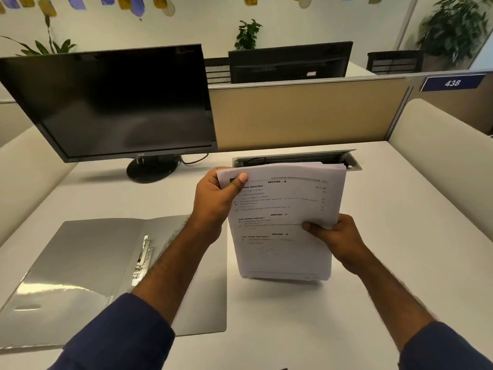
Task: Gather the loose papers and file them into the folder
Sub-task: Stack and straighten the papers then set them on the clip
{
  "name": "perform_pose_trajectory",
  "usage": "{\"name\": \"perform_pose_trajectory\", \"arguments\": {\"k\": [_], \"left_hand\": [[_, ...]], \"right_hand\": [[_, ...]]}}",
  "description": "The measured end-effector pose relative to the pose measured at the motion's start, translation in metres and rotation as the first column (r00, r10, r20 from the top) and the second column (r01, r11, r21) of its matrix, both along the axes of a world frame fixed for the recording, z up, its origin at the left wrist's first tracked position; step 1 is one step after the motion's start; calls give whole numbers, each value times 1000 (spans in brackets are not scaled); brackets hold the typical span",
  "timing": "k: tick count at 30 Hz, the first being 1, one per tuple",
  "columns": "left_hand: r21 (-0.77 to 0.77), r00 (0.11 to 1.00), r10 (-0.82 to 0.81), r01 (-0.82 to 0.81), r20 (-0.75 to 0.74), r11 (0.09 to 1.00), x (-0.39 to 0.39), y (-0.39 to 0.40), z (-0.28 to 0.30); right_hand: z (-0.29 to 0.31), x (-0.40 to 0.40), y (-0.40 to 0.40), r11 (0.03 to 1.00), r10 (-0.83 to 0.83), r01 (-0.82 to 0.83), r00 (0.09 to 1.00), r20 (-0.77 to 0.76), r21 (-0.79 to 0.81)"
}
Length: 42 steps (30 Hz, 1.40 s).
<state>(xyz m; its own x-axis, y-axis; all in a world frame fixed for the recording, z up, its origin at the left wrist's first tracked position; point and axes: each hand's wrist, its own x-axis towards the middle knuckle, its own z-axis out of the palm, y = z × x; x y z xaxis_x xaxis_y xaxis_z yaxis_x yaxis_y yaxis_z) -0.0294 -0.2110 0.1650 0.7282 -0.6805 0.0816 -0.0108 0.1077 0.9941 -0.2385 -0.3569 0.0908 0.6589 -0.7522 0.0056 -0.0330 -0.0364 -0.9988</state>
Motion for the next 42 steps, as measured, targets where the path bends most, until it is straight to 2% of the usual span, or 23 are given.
{"name": "perform_pose_trajectory", "arguments": {"k": [2, 3, 5, 7, 8, 10, 11, 12, 16, 22, 26, 32, 34, 36, 38, 42], "left_hand": [[33, 1000, 23, -23, 9, 999, 10, -1, -7], [82, 996, 65, -70, 61, 994, 17, 1, -15], [207, 957, 153, -207, 248, 956, 30, 14, -42], [373, 893, 80, -265, 443, 889, 45, 39, -82], [498, 865, -21, -268, 501, 825, 52, 53, -105], [745, 835, -246, -258, 493, 615, 61, 85, -146], [820, 817, -340, -255, 466, 513, 63, 98, -162], [853, 798, -400, -252, 451, 458, 63, 110, -176], [836, 799, -401, -216, 448, 504, 47, 120, -200], [819, 787, -427, -164, 445, 551, 0, 65, -195], [794, 777, -464, -74, 425, 603, -28, 32, -191], [613, 817, -394, 64, 421, 788, -60, 6, -187], [577, 800, -388, 64, 459, 814, -63, 6, -186], [535, 825, -315, 19, 470, 845, -58, 9, -184], [543, 786, -305, -48, 539, 838, -45, 19, -187], [647, 610, -465, -106, 642, 755, -24, 52, -206]], "right_hand": [[4, 0, -2, 1000, -15, 15, 1000, 4, -1], [5, -1, -4, 1000, -31, 31, 1000, 4, 5], [8, -3, -8, 997, -69, 70, 998, -7, 19], [9, -7, -13, 994, -98, 99, 995, -25, 48], [9, -9, -15, 992, -109, 111, 994, -32, 67], [7, -13, -18, 985, -129, 132, 991, -40, 108], [5, -15, -19, 981, -139, 143, 989, -42, 131], [4, -17, -20, 976, -150, 155, 988, -45, 154], [-1, -22, -20, 951, -194, 202, 979, -55, 234], [4, -25, -24, 940, -214, 223, 975, -60, 258], [10, -34, -27, 943, -215, 224, 975, -61, 248], [13, -54, -37, 926, -256, 265, 964, -68, 268], [14, -60, -40, 920, -265, 273, 962, -68, 280], [13, -65, -43, 915, -268, 276, 961, -67, 296], [11, -67, -45, 910, -263, 271, 962, -67, 315], [3, -62, -45, 899, -239, 246, 969, -65, 363]]}}
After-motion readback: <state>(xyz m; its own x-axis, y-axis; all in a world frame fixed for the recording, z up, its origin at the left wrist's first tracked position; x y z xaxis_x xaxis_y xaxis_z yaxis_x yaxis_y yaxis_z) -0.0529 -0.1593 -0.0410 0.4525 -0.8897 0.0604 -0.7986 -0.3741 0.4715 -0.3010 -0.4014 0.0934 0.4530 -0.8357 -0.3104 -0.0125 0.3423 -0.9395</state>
